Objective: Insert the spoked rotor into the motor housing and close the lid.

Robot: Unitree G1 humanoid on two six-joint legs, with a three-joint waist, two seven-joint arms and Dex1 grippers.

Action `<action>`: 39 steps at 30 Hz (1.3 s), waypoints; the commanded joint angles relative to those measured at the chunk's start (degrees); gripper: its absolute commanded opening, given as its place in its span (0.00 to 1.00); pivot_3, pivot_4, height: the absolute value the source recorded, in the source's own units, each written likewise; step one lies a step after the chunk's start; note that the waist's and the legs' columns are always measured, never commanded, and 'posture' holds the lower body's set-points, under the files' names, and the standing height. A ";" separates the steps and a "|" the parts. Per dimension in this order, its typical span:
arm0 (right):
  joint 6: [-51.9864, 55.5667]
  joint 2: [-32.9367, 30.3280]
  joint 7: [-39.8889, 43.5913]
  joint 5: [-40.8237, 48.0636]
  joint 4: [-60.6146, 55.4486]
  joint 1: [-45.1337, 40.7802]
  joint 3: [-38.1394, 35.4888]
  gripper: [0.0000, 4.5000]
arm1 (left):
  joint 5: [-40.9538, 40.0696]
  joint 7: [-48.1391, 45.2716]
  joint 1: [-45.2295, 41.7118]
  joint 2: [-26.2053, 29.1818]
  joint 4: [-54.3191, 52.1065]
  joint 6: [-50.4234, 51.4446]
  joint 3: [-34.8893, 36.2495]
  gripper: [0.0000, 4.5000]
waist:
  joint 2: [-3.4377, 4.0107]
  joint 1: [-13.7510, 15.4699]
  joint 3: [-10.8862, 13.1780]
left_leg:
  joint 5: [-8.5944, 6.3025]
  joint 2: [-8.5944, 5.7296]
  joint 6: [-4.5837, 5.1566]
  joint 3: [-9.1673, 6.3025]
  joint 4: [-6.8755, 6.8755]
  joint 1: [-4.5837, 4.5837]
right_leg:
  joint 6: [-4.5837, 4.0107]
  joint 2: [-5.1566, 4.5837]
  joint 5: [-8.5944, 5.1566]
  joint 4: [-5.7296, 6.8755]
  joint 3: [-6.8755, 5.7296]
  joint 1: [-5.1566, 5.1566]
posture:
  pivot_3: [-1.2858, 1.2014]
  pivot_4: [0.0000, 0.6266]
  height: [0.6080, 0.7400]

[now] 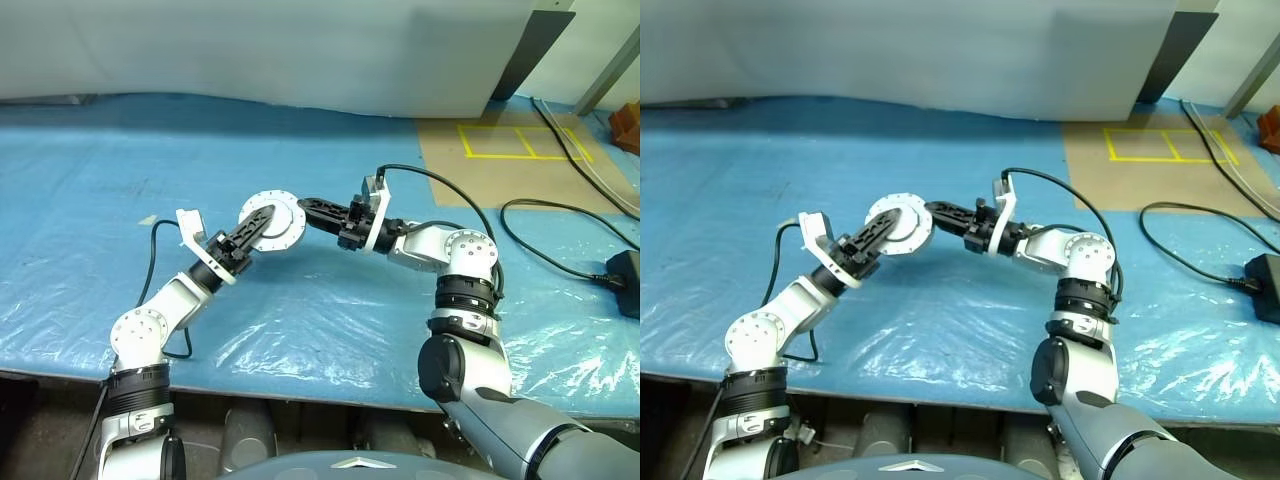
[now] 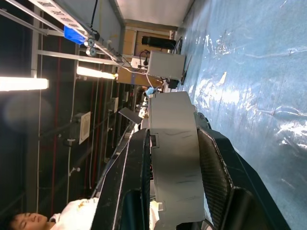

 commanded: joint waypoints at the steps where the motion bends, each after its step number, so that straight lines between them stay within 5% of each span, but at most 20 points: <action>1: -3.46 0.60 1.21 0.60 -4.67 -0.48 1.88 0.25 | 3.61 -0.15 -0.83 0.27 -0.56 -0.74 -2.11 0.58 | 0.00 0.00 0.00 | 0.00 0.00 0.00 0.00 0.00 0.00 | 0.00 0.00 0.00 0.00 0.00 0.00 | 0.52 0.24 1.00; 7: -2.49 0.63 0.89 2.59 -2.20 -0.91 0.86 0.69 | 3.33 0.21 -3.44 0.14 2.47 -1.77 0.07 0.58 | 0.00 0.01 0.00 | 0.00 -0.02 0.00 0.00 0.03 0.00 | 0.00 -0.03 0.00 0.03 0.00 0.01 | 0.52 0.24 1.00; 20: -3.18 0.26 0.02 2.57 0.41 -1.46 0.55 0.69 | 5.20 2.76 -10.73 5.83 8.17 -10.74 11.81 0.58 | -0.08 -0.04 0.05 | 0.00 0.00 0.00 -0.05 0.04 -0.02 | 0.00 0.05 0.00 0.03 0.00 -0.01 | 0.52 0.24 1.00; 29: -11.48 -3.92 4.81 -4.86 -4.24 3.02 7.86 0.69 | 30.68 6.29 -13.09 12.58 24.34 -28.54 8.01 0.58 | -0.15 0.25 0.06 | 0.01 0.00 0.01 -0.11 0.09 0.00 | 0.01 -0.06 0.00 0.02 -0.06 0.12 | 0.52 0.24 1.00; 39: -13.96 -3.94 6.47 -7.30 -4.00 4.65 10.89 0.69 | 39.56 -0.70 -21.64 13.15 46.63 -35.79 7.16 0.58 | -0.40 0.29 0.15 | 0.01 -0.02 0.01 -0.15 0.33 0.14 | 0.01 -0.08 0.01 0.27 -0.10 0.22 | 0.52 0.24 1.00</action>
